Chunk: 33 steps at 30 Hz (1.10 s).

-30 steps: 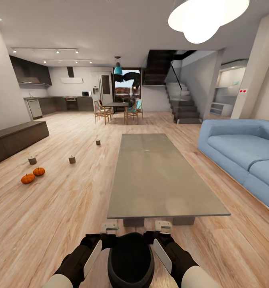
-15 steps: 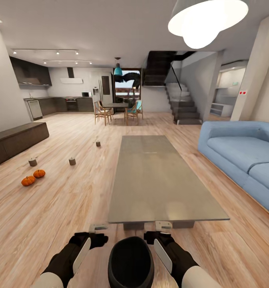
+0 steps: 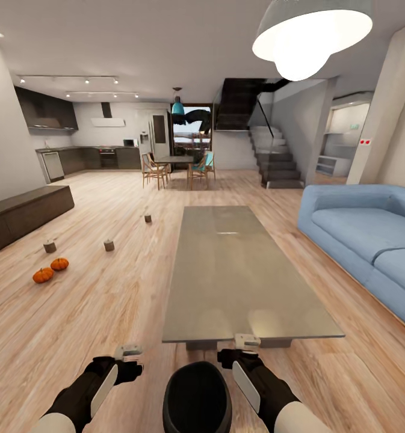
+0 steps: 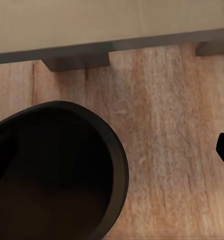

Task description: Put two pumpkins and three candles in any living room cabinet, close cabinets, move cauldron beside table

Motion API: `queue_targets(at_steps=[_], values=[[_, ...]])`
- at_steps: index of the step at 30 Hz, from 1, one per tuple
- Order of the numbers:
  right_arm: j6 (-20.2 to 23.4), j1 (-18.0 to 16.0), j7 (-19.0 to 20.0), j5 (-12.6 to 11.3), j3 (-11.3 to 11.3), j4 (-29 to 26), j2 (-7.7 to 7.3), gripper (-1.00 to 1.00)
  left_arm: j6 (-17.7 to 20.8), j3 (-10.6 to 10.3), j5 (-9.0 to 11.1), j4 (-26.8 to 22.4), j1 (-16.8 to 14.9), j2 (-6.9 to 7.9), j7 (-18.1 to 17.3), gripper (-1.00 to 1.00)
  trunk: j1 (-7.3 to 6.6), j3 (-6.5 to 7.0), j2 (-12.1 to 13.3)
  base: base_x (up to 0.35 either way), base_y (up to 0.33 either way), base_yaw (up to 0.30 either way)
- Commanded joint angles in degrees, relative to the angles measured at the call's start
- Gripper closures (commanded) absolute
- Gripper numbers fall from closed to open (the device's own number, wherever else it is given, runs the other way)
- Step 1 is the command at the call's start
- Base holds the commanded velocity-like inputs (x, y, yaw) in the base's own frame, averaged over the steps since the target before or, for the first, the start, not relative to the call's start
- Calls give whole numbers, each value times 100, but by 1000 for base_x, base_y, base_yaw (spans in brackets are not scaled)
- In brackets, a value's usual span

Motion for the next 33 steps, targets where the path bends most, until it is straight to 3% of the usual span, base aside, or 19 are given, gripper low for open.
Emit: queue_targets(at_steps=[1, 5, 9, 14, 21, 33], values=[[15, -2, -56, -58, 36, -9, -5, -100, 10, -38, 60, 31, -2, 20, 44, -100, -24, 12, 39, 0, 0, 0], [3, 13, -52, -59, 36, -10, -5, -100, -125, -38, 61, 207, 2, 54, 44, -100, -111, 84, 199, -121, 0, 0], [-55, 55, -49, -61, 42, -3, -6, -100, -515, -38, 64, 510, 14, 59, 47, -100, -199, 154, 360, -279, 0, 0], [-397, 164, -35, -47, 44, 49, -13, -100, -852, -46, 73, 712, 27, 48, 53, -100, -243, 173, 440, -140, 0, 0], [-820, 275, -47, -41, 47, 147, -13, -100, -880, -47, 82, 728, 55, 22, 47, -100, -243, 168, 440, -12, 0, 0], [-879, 287, -48, -39, 53, 234, -13, -100, -900, -47, 82, 729, 69, 52, 35, -100, -243, 168, 440, -48, 74, 88]])
